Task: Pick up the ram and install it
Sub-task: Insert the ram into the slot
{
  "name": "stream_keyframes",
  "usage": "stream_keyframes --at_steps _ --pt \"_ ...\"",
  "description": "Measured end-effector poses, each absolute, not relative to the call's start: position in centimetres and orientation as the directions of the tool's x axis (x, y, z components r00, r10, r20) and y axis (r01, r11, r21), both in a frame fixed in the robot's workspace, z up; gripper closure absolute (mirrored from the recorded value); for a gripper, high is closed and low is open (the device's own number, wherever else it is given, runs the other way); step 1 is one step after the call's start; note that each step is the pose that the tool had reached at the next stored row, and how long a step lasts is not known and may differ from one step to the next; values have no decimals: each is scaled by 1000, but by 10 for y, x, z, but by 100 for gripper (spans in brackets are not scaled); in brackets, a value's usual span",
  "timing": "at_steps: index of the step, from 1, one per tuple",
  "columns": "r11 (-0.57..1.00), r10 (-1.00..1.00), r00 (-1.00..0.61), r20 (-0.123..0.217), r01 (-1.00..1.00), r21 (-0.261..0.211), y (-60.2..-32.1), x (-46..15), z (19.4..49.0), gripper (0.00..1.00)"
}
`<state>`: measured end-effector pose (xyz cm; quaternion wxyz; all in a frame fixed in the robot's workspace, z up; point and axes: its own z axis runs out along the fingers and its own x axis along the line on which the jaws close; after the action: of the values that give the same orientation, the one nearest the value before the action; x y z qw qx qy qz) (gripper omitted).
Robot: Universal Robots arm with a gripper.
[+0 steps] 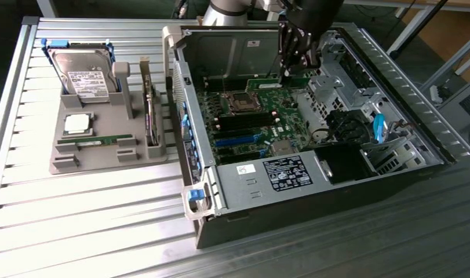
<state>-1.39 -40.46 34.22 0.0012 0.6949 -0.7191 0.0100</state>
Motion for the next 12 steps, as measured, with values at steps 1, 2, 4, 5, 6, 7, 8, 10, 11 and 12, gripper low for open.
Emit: stream_keyframes --at_steps 1,2,4,5,6,7,8,10,11,12 --pt "34 -999 -34 16 -999 -13 -405 -14 342 89" --pt "34 -999 -34 16 -999 -13 -405 -14 341 89" --pt "34 -999 -34 16 -999 -13 -405 -14 339 89" --pt "34 -999 -34 16 -999 -13 -405 -14 337 89" --pt "34 -999 -34 16 -999 -13 -405 -14 336 89" --pt "34 -999 -34 16 -999 -13 -405 -14 336 89" --pt "34 -999 -34 16 -999 -13 -405 -14 336 89" --pt "34 -999 -34 16 -999 -13 -405 -14 335 89" --pt "34 -999 -34 16 -999 -13 -405 -14 335 89" --pt "34 -999 -34 16 -999 -13 -405 -14 335 89"
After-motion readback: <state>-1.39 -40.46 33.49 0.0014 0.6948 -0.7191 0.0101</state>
